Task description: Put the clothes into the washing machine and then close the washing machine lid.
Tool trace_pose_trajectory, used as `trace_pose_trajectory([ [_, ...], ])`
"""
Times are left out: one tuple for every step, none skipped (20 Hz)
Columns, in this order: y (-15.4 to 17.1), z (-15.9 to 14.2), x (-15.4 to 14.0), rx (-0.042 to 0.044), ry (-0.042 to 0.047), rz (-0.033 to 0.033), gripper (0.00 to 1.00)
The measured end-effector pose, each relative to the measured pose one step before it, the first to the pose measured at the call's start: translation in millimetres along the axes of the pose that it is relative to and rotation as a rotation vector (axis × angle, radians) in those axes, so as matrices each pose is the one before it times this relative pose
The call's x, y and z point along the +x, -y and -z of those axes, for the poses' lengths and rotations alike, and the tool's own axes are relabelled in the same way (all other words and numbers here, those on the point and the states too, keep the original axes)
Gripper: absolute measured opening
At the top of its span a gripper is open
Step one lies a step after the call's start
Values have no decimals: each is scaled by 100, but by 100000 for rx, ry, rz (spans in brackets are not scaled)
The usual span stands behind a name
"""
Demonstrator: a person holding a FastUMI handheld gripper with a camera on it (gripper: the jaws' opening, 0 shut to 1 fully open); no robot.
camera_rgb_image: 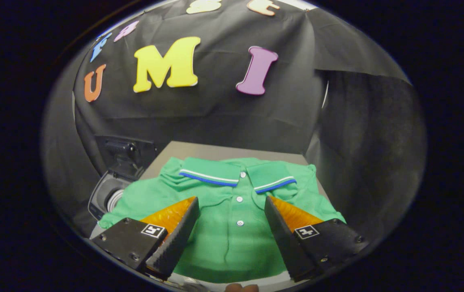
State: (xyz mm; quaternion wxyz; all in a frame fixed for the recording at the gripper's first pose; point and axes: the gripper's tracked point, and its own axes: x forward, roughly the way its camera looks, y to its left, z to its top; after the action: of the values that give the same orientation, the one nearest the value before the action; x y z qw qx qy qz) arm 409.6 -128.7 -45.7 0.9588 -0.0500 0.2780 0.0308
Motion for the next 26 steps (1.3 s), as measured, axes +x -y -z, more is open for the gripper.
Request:
trace_pose_trajectory([
  [-76, 803, 584, -44, -3594, -240, 100],
  [-114, 811, 257, 245, -3740, -970, 100],
  [-182, -727, 362, 1909, 2280, -200, 100],
  [75, 560, -128, 1000, -3249, -749, 100],
  [-160, 28, 98, 2534, -1316, -578, 99],
  [-58, 204, 31, 3534, -2260, 504, 98],
  [-101, -1, 32, 2920, -1542, 1503, 98],
  [-7, 23, 66, -374, -1821, 778, 99],
  [-26, -175, -40, -2301, -620, -1119, 98],
  [-311, 64, -36, -1134, -1446, -2955, 97],
  [-16, -213, -383, 1186, -464, -1704, 94],
  [485, -322, 113, 2688, 852, -1555, 65],
  [155, 137, -56, 4209, 470, -1338, 37],
  [-155, -637, -298, 1060, -1412, -1484, 8],
  [64, -175, -77, 2581, -1505, -508, 7],
  [-3, -52, 111, 2641, -1070, -668, 7],
  [-237, -232, -156, 1681, -730, -636, 6],
  [-49, -518, -722, -80, 1070, 123, 6],
  [-280, -856, -967, -1879, 2800, -336, 6],
  [-375, -1059, -1248, -1365, 3194, -387, 6],
  [-780, -1228, -1160, -116, 2894, -1492, 6],
  [-1182, -936, -1129, 138, 1998, -2655, 6],
  [-1359, -1127, -920, -58, 2130, -2816, 6],
  [-1323, -1282, -785, -670, 2852, -2462, 6],
  [-1172, -1033, -759, -1502, 2258, -1709, 6],
  [-1137, -970, -719, -1837, 2290, -1793, 6],
])
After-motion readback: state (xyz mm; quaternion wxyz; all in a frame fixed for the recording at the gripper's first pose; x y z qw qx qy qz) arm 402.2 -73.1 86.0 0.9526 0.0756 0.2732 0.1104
